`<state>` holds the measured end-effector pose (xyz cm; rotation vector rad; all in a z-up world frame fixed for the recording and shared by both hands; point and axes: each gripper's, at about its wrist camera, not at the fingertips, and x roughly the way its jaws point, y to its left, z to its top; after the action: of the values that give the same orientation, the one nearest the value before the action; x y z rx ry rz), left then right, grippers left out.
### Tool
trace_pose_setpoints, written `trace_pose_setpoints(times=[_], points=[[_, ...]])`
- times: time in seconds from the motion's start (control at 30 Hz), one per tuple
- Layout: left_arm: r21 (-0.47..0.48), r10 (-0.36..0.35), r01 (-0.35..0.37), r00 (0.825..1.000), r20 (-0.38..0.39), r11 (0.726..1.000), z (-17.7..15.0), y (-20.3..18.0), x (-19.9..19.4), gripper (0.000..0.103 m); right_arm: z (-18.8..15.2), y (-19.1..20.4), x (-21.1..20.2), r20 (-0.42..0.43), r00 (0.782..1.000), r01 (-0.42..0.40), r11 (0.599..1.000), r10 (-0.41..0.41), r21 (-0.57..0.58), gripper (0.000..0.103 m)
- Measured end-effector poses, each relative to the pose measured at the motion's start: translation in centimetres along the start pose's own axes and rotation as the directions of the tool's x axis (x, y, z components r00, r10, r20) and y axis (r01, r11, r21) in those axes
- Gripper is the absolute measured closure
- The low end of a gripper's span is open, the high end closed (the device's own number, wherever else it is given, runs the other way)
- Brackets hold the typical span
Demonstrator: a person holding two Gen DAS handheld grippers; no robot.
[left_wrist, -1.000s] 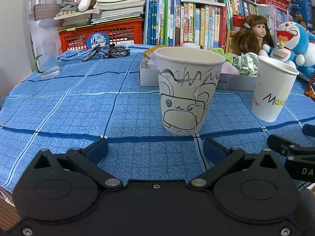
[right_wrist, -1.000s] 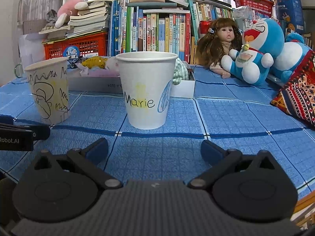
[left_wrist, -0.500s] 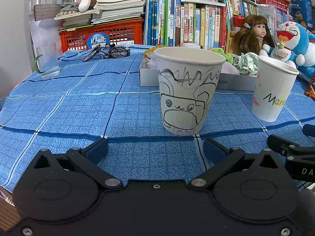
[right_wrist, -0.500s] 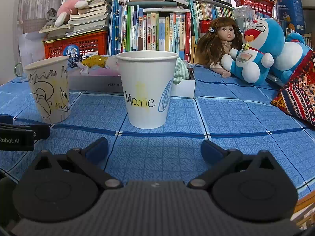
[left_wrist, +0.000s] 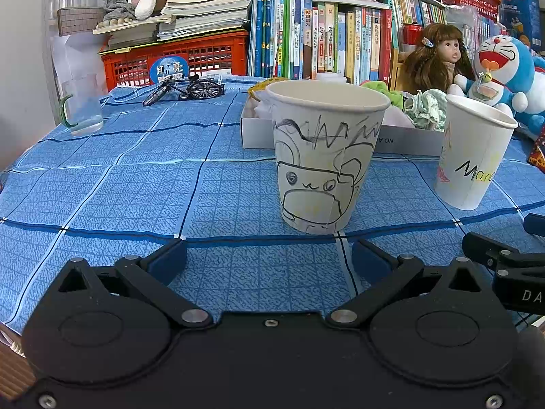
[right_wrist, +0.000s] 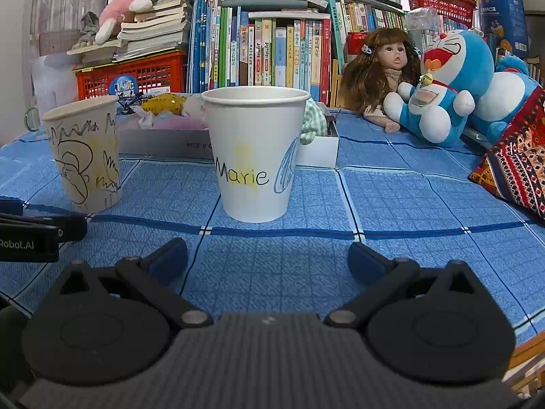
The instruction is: Organize soft objects
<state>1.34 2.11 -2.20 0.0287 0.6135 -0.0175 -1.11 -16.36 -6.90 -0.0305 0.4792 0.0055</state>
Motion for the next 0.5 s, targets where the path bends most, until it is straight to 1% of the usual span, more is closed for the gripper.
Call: trace_pose_setpoints(times=[0.5], points=[[0.0,0.0,0.0,1.0,0.0,1.0,0.02,-0.02,0.03,0.0,-0.01,-0.01,-0.01,-0.007,1.0,-0.003,1.0,0.003,-0.002,0.0]])
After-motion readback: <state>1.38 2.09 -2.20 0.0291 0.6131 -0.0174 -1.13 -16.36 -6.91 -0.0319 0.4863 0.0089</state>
